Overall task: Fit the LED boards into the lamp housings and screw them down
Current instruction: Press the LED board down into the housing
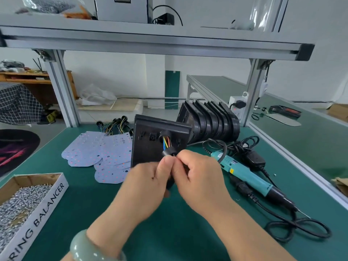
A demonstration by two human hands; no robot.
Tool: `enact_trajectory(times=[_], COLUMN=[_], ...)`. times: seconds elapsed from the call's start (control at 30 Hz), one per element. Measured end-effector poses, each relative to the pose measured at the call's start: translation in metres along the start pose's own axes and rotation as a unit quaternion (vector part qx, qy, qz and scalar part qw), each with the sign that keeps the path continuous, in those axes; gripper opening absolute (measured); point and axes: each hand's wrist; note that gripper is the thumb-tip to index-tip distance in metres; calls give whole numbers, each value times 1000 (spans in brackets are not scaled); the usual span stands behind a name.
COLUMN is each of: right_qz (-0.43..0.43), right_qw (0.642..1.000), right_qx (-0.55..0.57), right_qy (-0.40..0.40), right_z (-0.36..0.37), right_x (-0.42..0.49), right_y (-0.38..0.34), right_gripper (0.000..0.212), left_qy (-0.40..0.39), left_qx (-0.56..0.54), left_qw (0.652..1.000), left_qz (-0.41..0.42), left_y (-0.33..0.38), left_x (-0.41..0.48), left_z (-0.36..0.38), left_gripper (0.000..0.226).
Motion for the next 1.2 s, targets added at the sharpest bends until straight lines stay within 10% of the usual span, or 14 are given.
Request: enact_trajectory(times=[0.1,0.2,0.37,0.6,0.93,1.07,1.2], right_qz=[-41,-51,-49,-99,-53,59,129], right_qw=[996,994,992,986,972,997,980], right_qx=[-21,-24,-32,-1,-165,-5,78], right_qy=[-72,-97,-115,-135,-157,-51,-127], right_z=[-3,-3,-2,-10,-13,-2,8], right_x=[1,-2,-3,-4,-9,-4,0], right_y=[-2,-5,-5,-8,-2,-11,-12], right_gripper=[33,28,27,41,40,32,44], left_qy=[-54,58,-34,44,54,5,-15], left_qx=[-277,-352,-441,-595,-466,-407,-256], left_qw=[956,932,894,786,877,908,963], left_qz=[-74,-57,-77,-165,-106,-96,-89], left_y=[-6,-11,-7,6,-6,-4,-3], left_x=[5,11,6,24,20,13,5], left_z=[7,10,16,8,3,7,-3], left_gripper=[50,40,38,44,33,36,36])
Point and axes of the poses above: each hand's wrist, its own x-axis towards the middle knuckle, its own z-axis out of the palm, y = z × x, and after that the axes turned 1 degree about -x, right-handed
